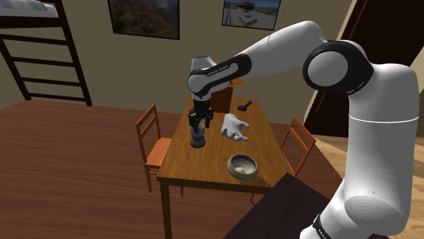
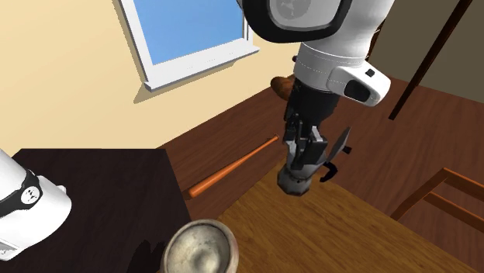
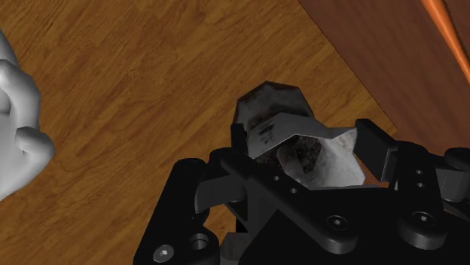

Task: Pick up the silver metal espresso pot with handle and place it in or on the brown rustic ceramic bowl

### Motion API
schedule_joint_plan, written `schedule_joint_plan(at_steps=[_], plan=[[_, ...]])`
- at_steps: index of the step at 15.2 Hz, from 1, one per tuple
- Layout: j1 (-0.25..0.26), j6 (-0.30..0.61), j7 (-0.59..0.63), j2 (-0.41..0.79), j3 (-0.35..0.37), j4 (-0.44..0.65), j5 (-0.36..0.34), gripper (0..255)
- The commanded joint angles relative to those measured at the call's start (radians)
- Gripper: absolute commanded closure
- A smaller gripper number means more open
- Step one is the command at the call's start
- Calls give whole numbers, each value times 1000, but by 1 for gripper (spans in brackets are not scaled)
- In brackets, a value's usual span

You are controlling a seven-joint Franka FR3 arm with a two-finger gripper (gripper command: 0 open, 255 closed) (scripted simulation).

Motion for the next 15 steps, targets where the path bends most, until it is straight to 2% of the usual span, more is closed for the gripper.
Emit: schedule_joint_plan(at_steps=[1,5,15], plan=[[0,-24,0,-12,0,13,0,255],[0,-65,0,-30,0,36,1,255],[-67,48,-111,-371,-46,-419,-2,255]])
